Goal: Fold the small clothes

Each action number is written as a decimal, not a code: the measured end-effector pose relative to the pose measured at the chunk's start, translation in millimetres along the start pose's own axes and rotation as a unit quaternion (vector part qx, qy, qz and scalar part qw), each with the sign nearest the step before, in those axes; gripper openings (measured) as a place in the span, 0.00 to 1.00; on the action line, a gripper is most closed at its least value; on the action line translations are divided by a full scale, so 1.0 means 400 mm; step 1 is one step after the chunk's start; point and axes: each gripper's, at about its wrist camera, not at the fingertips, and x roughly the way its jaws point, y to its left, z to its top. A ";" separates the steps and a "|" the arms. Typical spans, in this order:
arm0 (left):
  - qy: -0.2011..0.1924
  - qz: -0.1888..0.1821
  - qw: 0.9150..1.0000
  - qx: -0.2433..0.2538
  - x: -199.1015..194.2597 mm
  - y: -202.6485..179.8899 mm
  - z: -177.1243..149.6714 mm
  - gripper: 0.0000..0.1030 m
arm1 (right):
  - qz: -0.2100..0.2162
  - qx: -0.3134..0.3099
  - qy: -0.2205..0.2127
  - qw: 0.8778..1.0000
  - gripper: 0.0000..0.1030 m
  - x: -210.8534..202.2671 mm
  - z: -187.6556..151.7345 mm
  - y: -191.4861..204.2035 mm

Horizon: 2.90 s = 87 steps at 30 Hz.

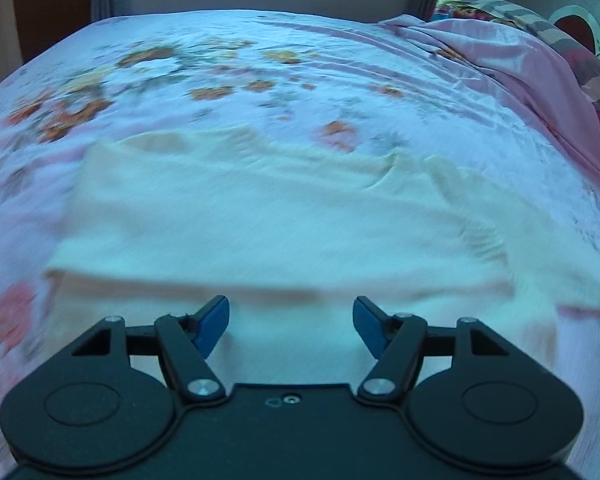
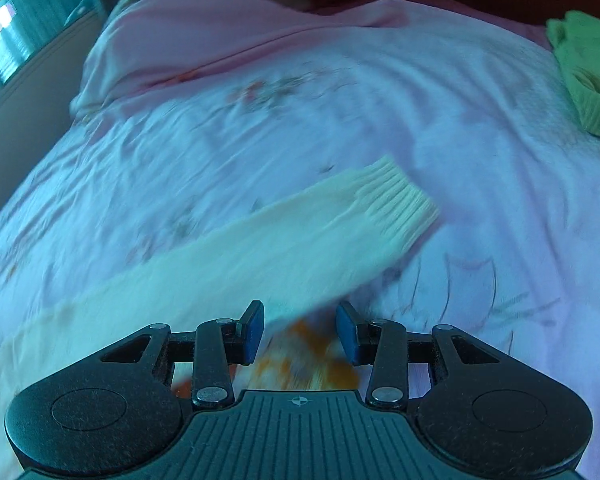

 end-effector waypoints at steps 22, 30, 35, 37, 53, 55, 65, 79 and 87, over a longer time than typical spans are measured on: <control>0.022 -0.004 0.999 0.023 0.083 -0.077 0.061 0.57 | 0.147 -0.111 -0.095 0.978 0.05 -0.130 -0.017 0.337; -0.011 0.021 1.000 0.002 -0.017 0.080 0.064 0.57 | 0.316 -0.229 -0.005 0.921 0.06 -0.188 -0.306 0.759; -0.018 0.046 0.999 -0.015 -0.045 0.190 0.052 0.72 | 0.291 -0.264 0.134 0.910 0.34 -0.046 -0.511 0.866; -0.009 0.017 0.999 -0.036 -0.051 0.218 0.054 0.74 | 0.302 -0.246 0.154 0.908 0.57 -0.032 -0.521 0.845; 0.041 -0.064 0.997 -0.021 0.084 0.000 0.053 0.43 | 0.239 -0.212 0.019 0.948 0.58 -0.114 -0.352 0.613; 0.024 -0.052 0.998 -0.026 0.087 0.008 0.062 0.10 | 0.233 -0.201 0.016 0.951 0.58 -0.117 -0.340 0.579; -0.103 -0.040 0.993 -0.042 -0.066 0.172 0.110 0.10 | 0.217 -0.234 -0.033 0.947 0.57 -0.116 -0.320 0.632; -0.073 0.027 0.988 -0.135 -0.105 0.379 0.037 0.43 | 0.182 -0.346 0.006 0.921 0.57 -0.047 -0.431 0.728; -0.032 -0.001 0.998 -0.061 -0.020 0.257 0.051 0.51 | 0.164 -0.367 0.034 0.915 0.57 -0.010 -0.490 0.760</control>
